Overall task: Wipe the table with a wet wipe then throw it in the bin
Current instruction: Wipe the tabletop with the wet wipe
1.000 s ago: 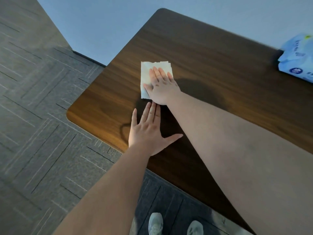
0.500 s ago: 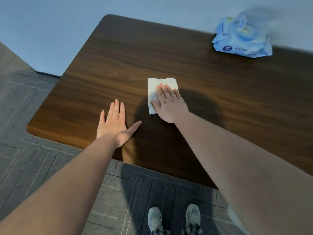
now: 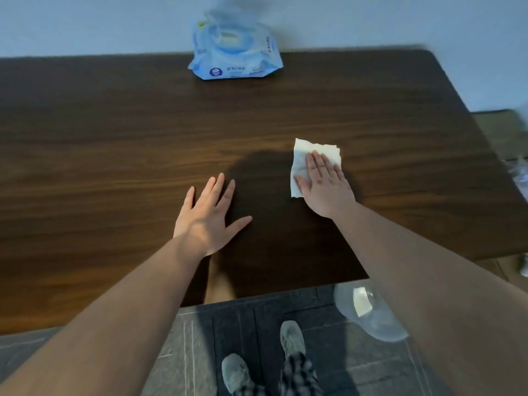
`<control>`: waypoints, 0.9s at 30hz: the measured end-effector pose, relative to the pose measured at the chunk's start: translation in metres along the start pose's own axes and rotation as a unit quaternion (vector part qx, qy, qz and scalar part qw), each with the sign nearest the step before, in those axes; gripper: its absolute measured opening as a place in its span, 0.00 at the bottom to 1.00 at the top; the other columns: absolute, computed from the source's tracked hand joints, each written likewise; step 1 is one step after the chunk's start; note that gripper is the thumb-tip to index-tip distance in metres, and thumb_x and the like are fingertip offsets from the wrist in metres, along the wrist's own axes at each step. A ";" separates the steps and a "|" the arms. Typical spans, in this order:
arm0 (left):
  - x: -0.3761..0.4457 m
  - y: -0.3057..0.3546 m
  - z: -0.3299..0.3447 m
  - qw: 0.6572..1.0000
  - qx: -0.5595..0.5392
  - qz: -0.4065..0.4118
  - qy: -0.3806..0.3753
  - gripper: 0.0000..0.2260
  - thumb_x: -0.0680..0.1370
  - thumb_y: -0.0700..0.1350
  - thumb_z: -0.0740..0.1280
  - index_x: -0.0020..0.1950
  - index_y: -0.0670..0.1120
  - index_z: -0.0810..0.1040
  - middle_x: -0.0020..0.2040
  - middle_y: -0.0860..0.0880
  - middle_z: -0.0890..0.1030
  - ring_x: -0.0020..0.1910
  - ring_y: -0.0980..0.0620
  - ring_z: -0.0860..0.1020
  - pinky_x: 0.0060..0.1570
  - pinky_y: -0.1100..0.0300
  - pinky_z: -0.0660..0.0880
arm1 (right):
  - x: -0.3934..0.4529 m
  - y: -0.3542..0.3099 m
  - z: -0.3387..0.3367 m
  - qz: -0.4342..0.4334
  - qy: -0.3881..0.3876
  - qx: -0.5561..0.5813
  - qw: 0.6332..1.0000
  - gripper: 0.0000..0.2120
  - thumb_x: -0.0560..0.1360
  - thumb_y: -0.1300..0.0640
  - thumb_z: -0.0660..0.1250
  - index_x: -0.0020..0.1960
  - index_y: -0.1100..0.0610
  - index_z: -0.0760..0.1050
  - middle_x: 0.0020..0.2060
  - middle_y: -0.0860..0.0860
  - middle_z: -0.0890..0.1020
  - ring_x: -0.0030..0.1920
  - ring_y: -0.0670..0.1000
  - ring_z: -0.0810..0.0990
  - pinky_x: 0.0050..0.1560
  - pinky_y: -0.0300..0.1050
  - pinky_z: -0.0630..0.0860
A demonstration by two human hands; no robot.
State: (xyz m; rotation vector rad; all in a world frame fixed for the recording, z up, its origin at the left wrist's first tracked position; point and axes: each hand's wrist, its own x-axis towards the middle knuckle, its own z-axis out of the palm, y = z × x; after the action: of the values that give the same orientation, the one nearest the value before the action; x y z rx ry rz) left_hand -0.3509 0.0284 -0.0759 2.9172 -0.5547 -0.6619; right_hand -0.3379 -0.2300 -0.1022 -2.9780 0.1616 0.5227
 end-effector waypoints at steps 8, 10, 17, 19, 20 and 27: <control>0.049 0.097 0.011 0.996 0.029 0.076 -0.019 0.36 0.75 0.70 0.47 0.76 0.56 0.37 0.77 0.52 0.36 0.75 0.52 0.36 0.73 0.45 0.38 | -0.023 0.154 -0.008 0.154 0.011 0.034 0.987 0.32 0.79 0.39 0.38 0.77 0.56 0.38 0.78 0.51 0.42 0.76 0.50 0.40 0.75 0.51 0.41; 0.054 0.103 0.015 0.997 0.025 0.062 -0.029 0.36 0.74 0.71 0.45 0.76 0.57 0.37 0.77 0.52 0.35 0.75 0.53 0.35 0.72 0.46 0.36 | -0.030 0.180 -0.010 0.187 0.015 0.046 0.981 0.32 0.79 0.39 0.38 0.77 0.56 0.39 0.78 0.51 0.43 0.77 0.50 0.41 0.75 0.52 0.41; 0.053 0.103 0.016 0.996 0.062 0.056 -0.040 0.37 0.71 0.72 0.38 0.74 0.57 0.34 0.76 0.52 0.33 0.74 0.51 0.33 0.71 0.46 0.35 | -0.052 0.222 -0.011 0.237 0.020 0.069 0.969 0.32 0.80 0.40 0.39 0.77 0.56 0.39 0.78 0.52 0.44 0.77 0.52 0.42 0.75 0.53 0.42; 0.052 0.104 0.016 0.996 0.062 0.055 -0.036 0.36 0.71 0.72 0.38 0.74 0.57 0.33 0.76 0.52 0.33 0.74 0.52 0.33 0.71 0.46 0.34 | -0.059 0.222 -0.009 0.244 0.023 0.071 0.967 0.32 0.80 0.40 0.39 0.77 0.56 0.39 0.78 0.53 0.43 0.77 0.52 0.42 0.75 0.53 0.42; 0.053 0.104 0.017 0.996 0.060 0.054 -0.035 0.36 0.72 0.72 0.38 0.74 0.57 0.33 0.76 0.52 0.33 0.74 0.52 0.33 0.71 0.46 0.34 | -0.063 0.221 -0.007 0.247 0.023 0.071 0.966 0.32 0.80 0.40 0.40 0.77 0.57 0.39 0.78 0.53 0.43 0.77 0.52 0.41 0.75 0.53 0.41; 0.052 0.104 0.014 0.998 0.024 0.055 -0.034 0.36 0.74 0.71 0.44 0.76 0.56 0.36 0.77 0.51 0.35 0.74 0.53 0.34 0.71 0.46 0.34 | -0.082 0.195 0.001 0.241 0.005 0.066 0.968 0.32 0.80 0.39 0.40 0.77 0.57 0.38 0.78 0.53 0.42 0.77 0.52 0.40 0.75 0.53 0.40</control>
State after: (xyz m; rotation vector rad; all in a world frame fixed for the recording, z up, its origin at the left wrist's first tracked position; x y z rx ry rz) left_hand -0.3477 -0.0876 -0.0914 2.8913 -0.7408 -0.7454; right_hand -0.4395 -0.4153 -0.0933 -2.8004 0.8986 0.5170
